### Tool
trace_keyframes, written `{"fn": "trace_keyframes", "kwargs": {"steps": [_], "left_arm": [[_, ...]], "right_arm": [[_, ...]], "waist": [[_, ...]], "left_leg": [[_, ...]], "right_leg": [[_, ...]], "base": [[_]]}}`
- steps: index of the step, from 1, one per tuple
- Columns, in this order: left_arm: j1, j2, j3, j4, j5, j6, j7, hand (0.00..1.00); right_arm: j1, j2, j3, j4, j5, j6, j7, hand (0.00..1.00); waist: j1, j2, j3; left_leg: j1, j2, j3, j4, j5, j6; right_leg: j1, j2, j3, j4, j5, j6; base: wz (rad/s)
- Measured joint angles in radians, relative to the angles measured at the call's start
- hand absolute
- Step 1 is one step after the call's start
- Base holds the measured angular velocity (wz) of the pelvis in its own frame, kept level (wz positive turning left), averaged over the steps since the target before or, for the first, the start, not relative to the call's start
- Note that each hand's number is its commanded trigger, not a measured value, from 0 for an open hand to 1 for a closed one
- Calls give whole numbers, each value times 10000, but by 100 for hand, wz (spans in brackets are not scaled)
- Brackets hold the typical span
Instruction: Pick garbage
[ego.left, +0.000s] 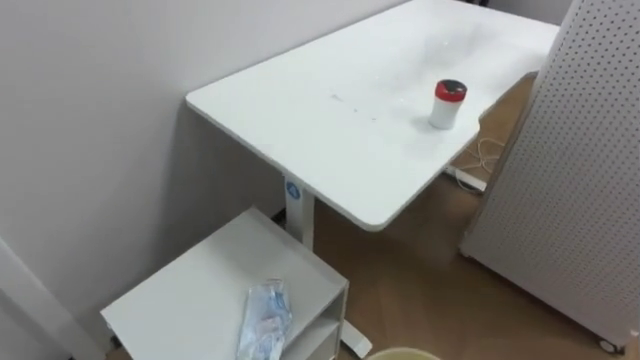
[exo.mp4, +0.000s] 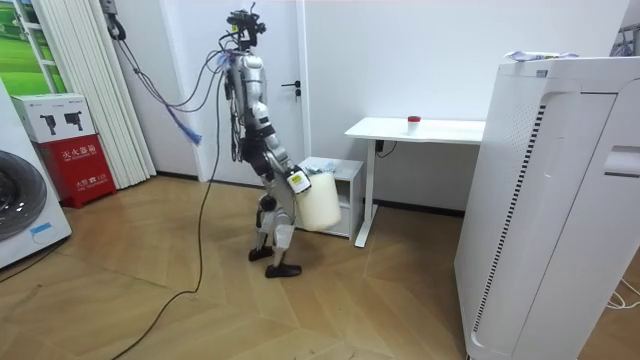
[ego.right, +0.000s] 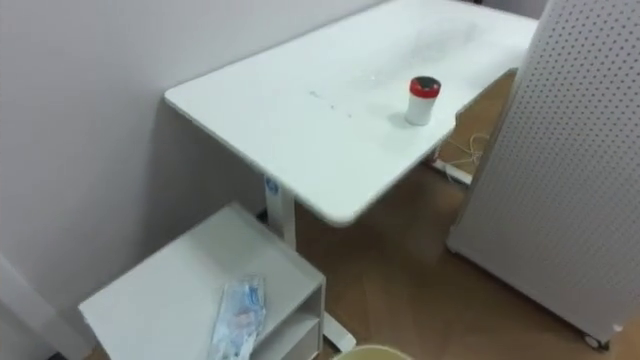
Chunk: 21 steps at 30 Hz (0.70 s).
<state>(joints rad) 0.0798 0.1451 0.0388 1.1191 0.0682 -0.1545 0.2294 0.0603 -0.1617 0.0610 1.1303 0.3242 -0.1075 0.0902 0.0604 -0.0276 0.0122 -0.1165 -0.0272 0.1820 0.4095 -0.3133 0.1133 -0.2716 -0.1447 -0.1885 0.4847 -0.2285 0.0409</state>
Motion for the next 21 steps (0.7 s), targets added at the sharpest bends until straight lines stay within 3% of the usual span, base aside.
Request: {"fn": "trace_keyframes", "kwargs": {"steps": [1,2,4,6,7,8,9,10,11,13,14,17,21], "left_arm": [[11,-93,-69,9,5,-4,24,0],[16,-153,-69,-8,23,-76,53,0],[56,-132,-39,1,65,-120,168,0],[36,-113,-14,-2,88,-222,404,0],[-47,-99,-6,-29,144,-356,567,0],[-247,-94,-7,-268,379,-435,732,0],[-349,-79,-17,-452,528,-475,804,0],[-417,15,-11,-732,678,-644,1033,0],[-418,81,1,-903,863,-707,1316,0],[-489,99,-1,-1083,1041,-862,1630,0],[-677,117,19,-1079,1239,-969,1792,0],[-1498,132,25,-1017,1200,-1215,2246,0],[-2326,284,-38,-819,1094,-1486,2946,0]], "right_arm": [[43,10,7,33,-23,-118,-5,100],[39,15,46,137,-31,-201,-10,100],[-55,11,251,356,-37,-321,16,100],[-68,7,350,416,-48,-338,-55,100],[-80,-5,349,456,-60,-357,-51,100],[-55,-4,286,441,-75,-444,-45,100],[-37,20,232,451,-72,-442,-57,100],[-106,46,281,493,-84,-448,-48,100],[-276,44,344,485,-114,-481,-25,100],[-488,21,390,472,-290,-671,-27,100],[-621,12,459,493,-489,-727,-30,100],[-920,2,590,778,-661,-719,-129,100],[-1421,-43,876,910,-654,-674,-231,100]], "waist": [[-55,43,-82],[20,63,-156],[-6,69,-141],[-89,27,-108],[-178,-111,-18],[-330,13,-76],[-284,-93,-34],[-4,-322,29],[146,-381,53],[175,-422,22],[154,-364,55],[-54,-210,163],[-187,-137,213]], "left_leg": [[92,106,-135,-24,-22,-91],[151,194,-249,-144,28,-210],[275,276,-303,-238,132,-382],[123,347,-206,100,216,-527],[-153,398,-225,76,234,-680],[-393,595,-191,-502,370,-688],[-373,561,-62,-560,430,-605],[-372,557,260,-662,517,-594],[-373,544,209,-639,517,-594],[-381,510,-73,-642,515,-595],[-439,466,-301,-649,513,-598],[-714,449,-386,-631,513,-598],[-1367,432,-388,-356,512,-598]], "right_leg": [[137,214,6,-401,555,-90],[387,380,-67,-734,639,-164],[708,500,-84,-1123,692,-227],[1044,550,222,-1533,714,-213],[1140,550,722,-1712,728,-181],[1001,610,1057,-1693,670,-74],[836,601,1063,-1623,624,14],[638,582,953,-1582,580,64],[550,625,699,-1581,593,40],[510,636,420,-1574,689,-92],[531,628,442,-1576,689,-90],[203,587,335,-1411,685,-85],[-675,528,367,-842,683,-91]], "base": [[23],[15],[3],[26],[78],[79],[33],[-38],[-54],[-43],[-22],[6],[-18]]}}
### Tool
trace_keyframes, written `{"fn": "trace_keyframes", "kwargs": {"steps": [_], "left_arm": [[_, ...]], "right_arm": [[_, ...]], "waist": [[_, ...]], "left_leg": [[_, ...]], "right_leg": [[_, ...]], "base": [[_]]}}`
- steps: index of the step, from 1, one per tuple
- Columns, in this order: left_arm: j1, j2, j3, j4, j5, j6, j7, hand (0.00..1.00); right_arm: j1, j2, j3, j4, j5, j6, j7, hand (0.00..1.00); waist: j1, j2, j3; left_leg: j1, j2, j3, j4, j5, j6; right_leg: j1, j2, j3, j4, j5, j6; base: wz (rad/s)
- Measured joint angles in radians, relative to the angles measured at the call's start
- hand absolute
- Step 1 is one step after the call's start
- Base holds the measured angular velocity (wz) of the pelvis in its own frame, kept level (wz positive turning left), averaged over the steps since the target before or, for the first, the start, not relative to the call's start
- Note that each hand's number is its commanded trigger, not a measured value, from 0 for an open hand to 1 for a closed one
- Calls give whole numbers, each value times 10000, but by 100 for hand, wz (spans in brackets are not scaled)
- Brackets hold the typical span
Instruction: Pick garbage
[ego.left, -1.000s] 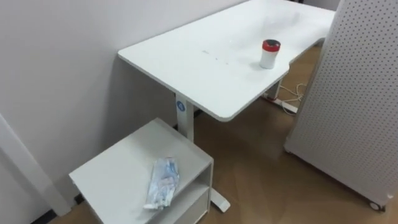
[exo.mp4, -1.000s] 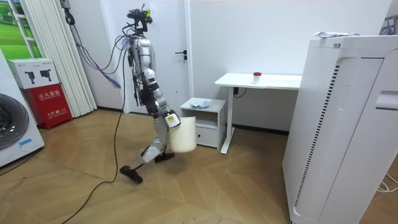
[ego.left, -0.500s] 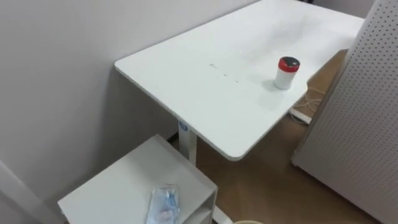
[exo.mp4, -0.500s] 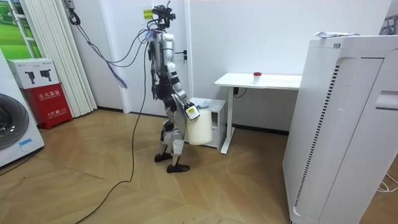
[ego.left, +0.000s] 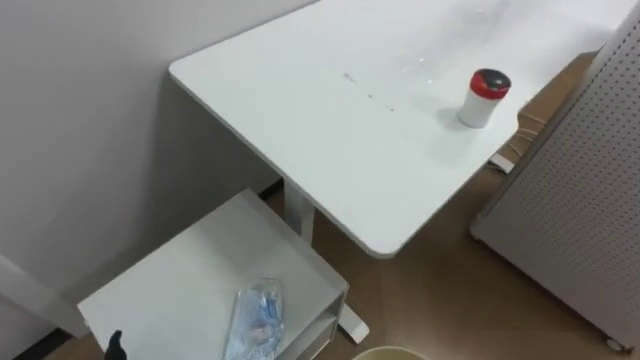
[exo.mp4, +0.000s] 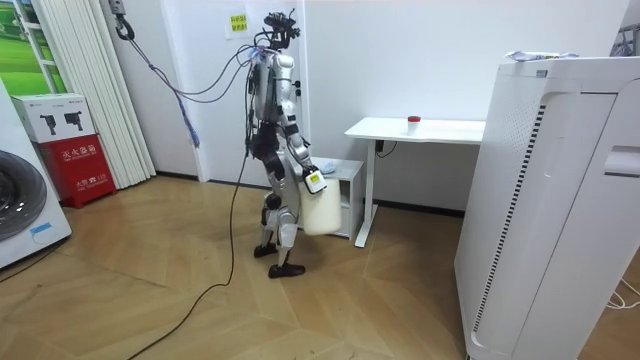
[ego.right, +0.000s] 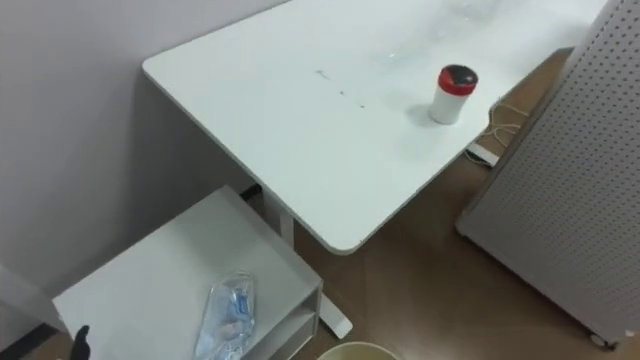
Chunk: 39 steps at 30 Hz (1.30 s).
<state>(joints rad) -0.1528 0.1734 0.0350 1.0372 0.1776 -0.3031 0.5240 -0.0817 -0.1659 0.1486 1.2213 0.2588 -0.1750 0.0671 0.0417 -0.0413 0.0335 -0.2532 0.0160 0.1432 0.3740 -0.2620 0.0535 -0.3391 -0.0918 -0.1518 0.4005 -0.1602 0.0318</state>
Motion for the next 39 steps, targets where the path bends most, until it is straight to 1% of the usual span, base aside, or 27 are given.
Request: {"fn": "trace_keyframes", "kwargs": {"steps": [1,2,3,4,5,6,7,8,9,10,11,12,14,15,18,19,20,21,23,25,30,33,39], "left_arm": [[-289,3,-7,59,15,-15,198,0],[-574,6,-5,89,23,-68,359,0],[-724,14,-15,134,16,-105,421,0],[-1092,41,-15,357,-7,-175,557,0],[-1508,98,-12,633,-109,-183,642,0],[-1675,138,-10,722,-160,-183,694,0],[-1969,223,-26,853,-304,-214,828,0],[-2226,300,-74,870,-432,-251,976,0],[-2353,337,-82,869,-493,-278,1038,0],[-2568,400,-103,872,-520,-352,1153,0],[-2666,453,-132,871,-532,-462,1312,0],[-2696,483,-177,863,-544,-482,1403,0],[-2790,512,-223,816,-549,-483,1674,0],[-2814,516,-246,799,-559,-484,1725,0],[-2848,510,-647,802,-722,-484,1921,0],[-2850,510,-898,811,-855,-486,1935,0],[-2864,513,-1098,820,-892,-507,1931,0],[-2863,512,-1208,824,-917,-513,1924,0],[-2863,514,-1810,885,-1201,-518,1873,0],[-2876,517,-2006,898,-1279,-518,1818,0],[-3077,515,-2049,1057,-1232,-516,1693,0],[-3168,534,-2152,1055,-1234,-514,1701,0],[-3329,492,-2428,990,-1155,-504,1680,0]], "right_arm": [[-179,-10,148,24,-3,8,-14,100],[-381,-11,274,34,-28,5,-20,100],[-471,-9,299,66,-42,5,-19,100],[-679,-19,370,143,-48,5,-20,100],[-894,-50,559,200,6,10,-29,100],[-988,-63,680,204,67,10,-38,100],[-1154,-63,881,199,210,4,-78,100],[-1315,-62,1070,209,256,-5,-145,100],[-1385,-62,1105,204,275,-11,-173,100],[-1512,-63,1171,200,286,-69,-234,100],[-1576,-68,1249,157,297,-104,-257,100],[-1587,-70,1259,90,358,-111,-259,100],[-1608,-124,1432,-214,688,-111,-316,100],[-1618,-128,1444,-228,727,-121,-310,100],[-1616,-160,1465,-252,852,-191,-328,100],[-1627,-163,1529,-270,895,-204,-326,100],[-1650,-164,1654,-324,907,-210,-314,100],[-1654,-164,1685,-381,908,-210,-308,100],[-1648,-168,1856,-539,1008,-206,-312,100],[-1669,-164,1927,-632,1071,-210,-315,100],[-1772,-179,1938,-694,1089,-244,-336,100],[-1780,-258,2175,-775,1237,-265,-344,100],[-1774,-280,2443,-908,1295,-291,-354,100]], "waist": [[-127,21,22],[-162,29,74],[-218,34,88],[-312,56,139],[-347,65,190],[-340,70,211],[-377,82,264],[-441,81,337],[-465,84,377],[-516,112,451],[-590,134,476],[-607,134,476],[-668,172,497],[-680,171,495],[-745,161,488],[-774,167,485],[-868,171,485],[-918,171,485],[-1042,173,483],[-1206,183,477],[-1301,190,475],[-1297,193,476],[-1325,196,478]], "left_leg": [[-229,0,55,92,0,0],[-471,-1,104,190,0,0],[-637,1,124,314,0,0],[-940,16,173,532,-2,3],[-1284,32,209,770,-5,6],[-1442,45,229,863,-11,12],[-1743,72,267,1036,-14,16],[-2038,104,310,1210,-16,20],[-2177,122,327,1313,-21,27],[-2439,159,337,1442,-50,56],[-2690,199,352,1581,-101,62],[-2835,240,368,1698,-126,68],[-3423,426,355,2204,-284,60],[-3545,453,344,2303,-292,52],[-3864,558,416,2528,-289,49],[-3930,592,420,2586,-286,42],[-4027,616,407,2649,-285,38],[-4078,625,400,2678,-286,36],[-4203,639,403,2708,-282,31],[-4332,635,409,2729,-281,33],[-4668,658,435,2791,-279,37],[-4703,659,432,2757,-280,36],[-4712,655,436,2654,-280,34]], "right_leg": [[-231,-16,11,59,-1,-1],[-517,-47,8,216,-4,-6],[-662,-59,18,272,-6,-11],[-906,-68,38,358,-8,-17],[-1204,-76,74,466,4,-55],[-1379,-81,82,556,20,-84],[-1688,-92,77,692,57,-145],[-1950,-90,78,785,94,-206],[-2088,-93,75,859,109,-229],[-2342,-80,72,964,148,-286],[-2601,-65,82,1096,192,-318],[-2733,-57,74,1164,220,-344],[-3184,29,10,1425,275,-432],[-3282,41,-10,1465,290,-453],[-3579,44,-98,1570,355,-548],[-3622,52,-156,1550,378,-578],[-3691,64,-176,1528,384,-589],[-3730,65,-188,1523,384,-593],[-3841,68,-196,1516,400,-613],[-3978,71,-183,1529,409,-612],[-4316,76,-196,1598,463,-614],[-4357,66,-249,1616,463,-615],[-4401,65,-253,1570,470,-627]], "base": [[-7],[-6],[-5],[0],[-7],[-11],[-11],[-8],[-5],[0],[-4],[-10],[-11],[-3],[-8],[-8],[-4],[0],[0],[-2],[-3],[0],[0]]}}
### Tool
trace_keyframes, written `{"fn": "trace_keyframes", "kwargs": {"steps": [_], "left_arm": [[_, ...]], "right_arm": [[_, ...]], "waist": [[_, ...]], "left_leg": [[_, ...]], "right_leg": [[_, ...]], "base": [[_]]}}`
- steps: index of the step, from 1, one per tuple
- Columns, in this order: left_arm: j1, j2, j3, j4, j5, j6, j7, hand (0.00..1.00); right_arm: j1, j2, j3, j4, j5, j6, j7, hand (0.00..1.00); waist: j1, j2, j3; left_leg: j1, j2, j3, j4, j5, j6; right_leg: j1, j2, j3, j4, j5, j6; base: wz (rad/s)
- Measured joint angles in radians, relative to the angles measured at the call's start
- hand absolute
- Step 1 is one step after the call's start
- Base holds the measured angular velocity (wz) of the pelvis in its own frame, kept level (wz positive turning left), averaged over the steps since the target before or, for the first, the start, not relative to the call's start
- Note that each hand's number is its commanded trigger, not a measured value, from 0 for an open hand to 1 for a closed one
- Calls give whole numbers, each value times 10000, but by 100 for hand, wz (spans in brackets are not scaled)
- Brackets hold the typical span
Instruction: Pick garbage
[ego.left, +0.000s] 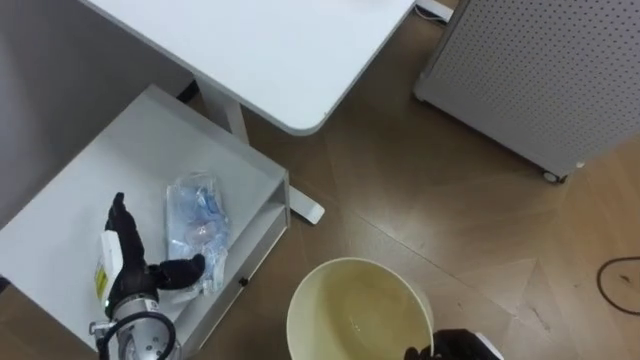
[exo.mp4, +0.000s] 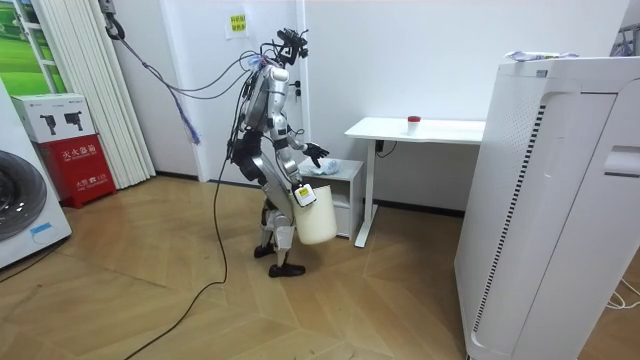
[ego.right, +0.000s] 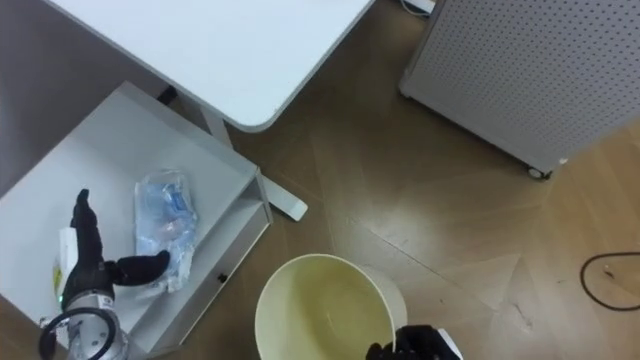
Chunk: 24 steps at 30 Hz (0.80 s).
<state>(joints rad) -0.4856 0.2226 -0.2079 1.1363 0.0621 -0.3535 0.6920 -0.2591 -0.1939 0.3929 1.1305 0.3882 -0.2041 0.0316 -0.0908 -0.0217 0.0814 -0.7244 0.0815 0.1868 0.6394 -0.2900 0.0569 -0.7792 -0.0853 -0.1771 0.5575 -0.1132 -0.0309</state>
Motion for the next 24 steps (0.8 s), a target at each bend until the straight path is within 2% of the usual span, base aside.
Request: {"fn": "trace_keyframes", "kwargs": {"steps": [7,12,18,19,20,24], "left_arm": [[-12,-7,-376,-177,415,5,-78,0],[-166,12,-536,204,996,61,-99,0],[-314,320,-1145,503,2725,461,-210,0],[-339,419,-1318,543,3180,535,-250,22],[-350,507,-1500,551,3580,656,-276,100],[-352,640,-1737,566,4253,906,-529,100]], "right_arm": [[6,6,330,-105,53,-56,-73,100],[7,-2,471,-284,34,47,-48,100],[-6,-5,733,-460,78,128,122,100],[-4,-24,762,-456,79,128,151,100],[-5,-26,760,-455,80,127,157,100],[-12,-42,743,-461,91,93,204,100]], "waist": [[-137,-2,-1],[-206,-2,0],[-460,11,11],[-498,14,16],[-508,27,25],[-555,107,78]], "left_leg": [[-107,47,16,23,-1,-1],[-149,99,19,50,-18,-31],[-147,102,48,58,-11,-41],[-146,100,56,43,-12,-41],[-146,99,54,36,-12,-41],[-154,99,49,-3,-12,-41]], "right_leg": [[-75,-14,-61,-44,24,-30],[-90,-13,-181,-68,62,-94],[-94,10,-138,-51,64,-97],[-99,25,-152,-60,64,-97],[-98,39,-162,-84,65,-99],[-89,47,-171,-164,69,-103]], "base": [[0],[0],[0],[0],[0],[0]]}}
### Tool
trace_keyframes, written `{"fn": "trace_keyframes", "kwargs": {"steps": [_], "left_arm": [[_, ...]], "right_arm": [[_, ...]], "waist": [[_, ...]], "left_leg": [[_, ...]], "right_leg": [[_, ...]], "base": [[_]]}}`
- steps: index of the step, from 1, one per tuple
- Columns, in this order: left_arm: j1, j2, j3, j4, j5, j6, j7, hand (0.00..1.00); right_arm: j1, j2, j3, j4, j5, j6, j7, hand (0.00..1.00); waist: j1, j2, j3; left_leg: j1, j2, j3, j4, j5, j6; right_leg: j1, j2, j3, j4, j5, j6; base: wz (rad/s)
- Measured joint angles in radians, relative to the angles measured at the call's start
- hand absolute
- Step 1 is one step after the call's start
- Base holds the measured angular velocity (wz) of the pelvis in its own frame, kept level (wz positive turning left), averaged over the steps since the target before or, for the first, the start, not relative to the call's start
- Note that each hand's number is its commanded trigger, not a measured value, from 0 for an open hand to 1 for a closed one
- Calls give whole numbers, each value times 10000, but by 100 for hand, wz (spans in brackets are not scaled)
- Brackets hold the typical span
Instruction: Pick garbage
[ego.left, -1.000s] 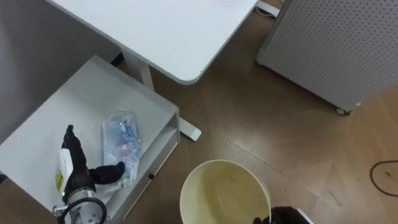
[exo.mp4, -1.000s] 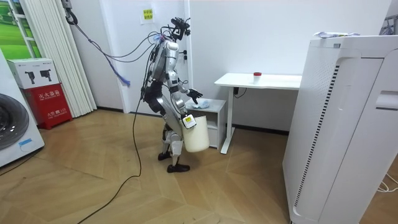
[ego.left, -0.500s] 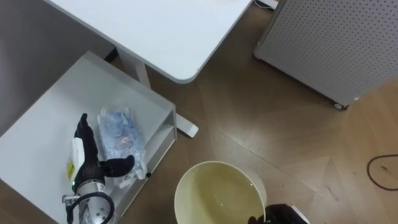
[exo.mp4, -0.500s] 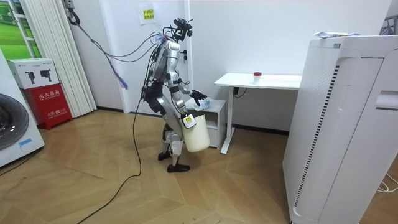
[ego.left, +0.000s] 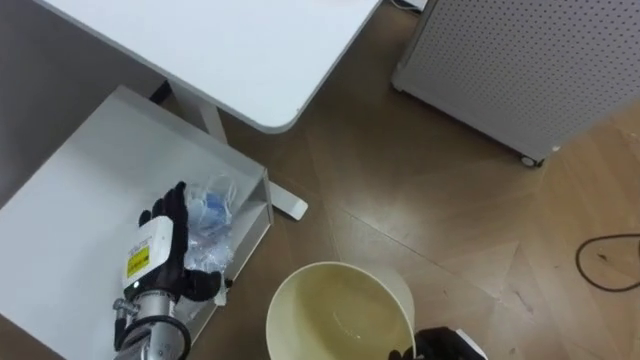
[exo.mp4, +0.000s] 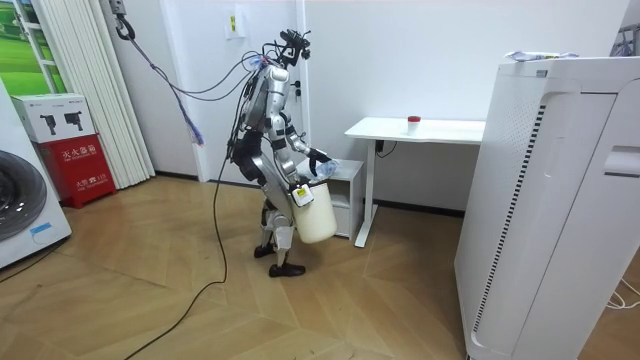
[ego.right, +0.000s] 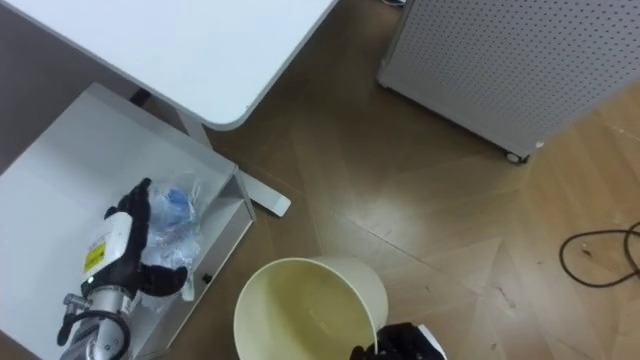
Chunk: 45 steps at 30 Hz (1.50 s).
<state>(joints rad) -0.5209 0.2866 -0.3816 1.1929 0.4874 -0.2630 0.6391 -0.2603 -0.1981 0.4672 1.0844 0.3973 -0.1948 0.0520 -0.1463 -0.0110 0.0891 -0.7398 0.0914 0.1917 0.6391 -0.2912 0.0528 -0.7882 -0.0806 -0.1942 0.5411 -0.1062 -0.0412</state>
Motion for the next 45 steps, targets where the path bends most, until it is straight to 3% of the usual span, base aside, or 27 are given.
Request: {"fn": "trace_keyframes", "kwargs": {"steps": [9,16,22,30,36,39,40,41,45], "left_arm": [[-307,197,-516,52,656,470,-331,100],[-231,-39,-633,234,744,1027,-623,100],[46,-161,-623,503,732,1106,-579,100],[568,-587,-537,742,-1160,987,-738,100],[637,-939,-335,369,-2259,335,-1519,100],[883,-1249,-362,-84,-2435,71,-1873,100],[1027,-1394,-371,-162,-2594,37,-1894,100],[1119,-1433,-377,-196,-2716,-40,-1933,100],[1444,-1437,-538,-260,-3509,-61,-2198,100]], "right_arm": [[-61,3,13,-11,84,25,165,100],[-79,9,-7,-20,312,221,161,100],[-79,56,13,-18,357,252,163,100],[-103,69,122,32,364,270,151,100],[-121,247,175,126,256,-27,155,100],[-123,382,189,224,256,-50,152,100],[-126,386,183,389,269,-50,151,100],[-94,380,189,487,268,-46,157,100],[32,480,190,515,277,-46,135,100]], "waist": [[-109,78,56],[-102,82,55],[-97,78,52],[113,59,38],[192,9,6],[199,-76,-63],[202,-95,-126],[200,-117,-183],[213,-118,-230]], "left_leg": [[18,2,14,-121,-4,-8],[241,-19,261,-302,-1,-10],[425,-20,453,-409,11,-24],[551,-1,606,-470,19,-30],[522,-18,606,-336,31,-25],[545,-53,647,-353,48,-2],[559,-50,658,-332,48,0],[597,-48,658,-330,49,1],[922,-134,695,-483,75,20]], "right_leg": [[6,15,-10,-92,3,5],[23,-42,65,-94,4,4],[33,-54,263,-33,4,3],[56,51,421,-82,58,-17],[42,-31,435,-42,60,-13],[21,-55,479,-37,69,1],[41,-52,491,-34,72,6],[83,-51,488,-41,77,13],[347,-90,536,-51,71,26]], "base": [[0],[-7],[-8],[-6],[0],[-1],[0],[0],[0]]}}
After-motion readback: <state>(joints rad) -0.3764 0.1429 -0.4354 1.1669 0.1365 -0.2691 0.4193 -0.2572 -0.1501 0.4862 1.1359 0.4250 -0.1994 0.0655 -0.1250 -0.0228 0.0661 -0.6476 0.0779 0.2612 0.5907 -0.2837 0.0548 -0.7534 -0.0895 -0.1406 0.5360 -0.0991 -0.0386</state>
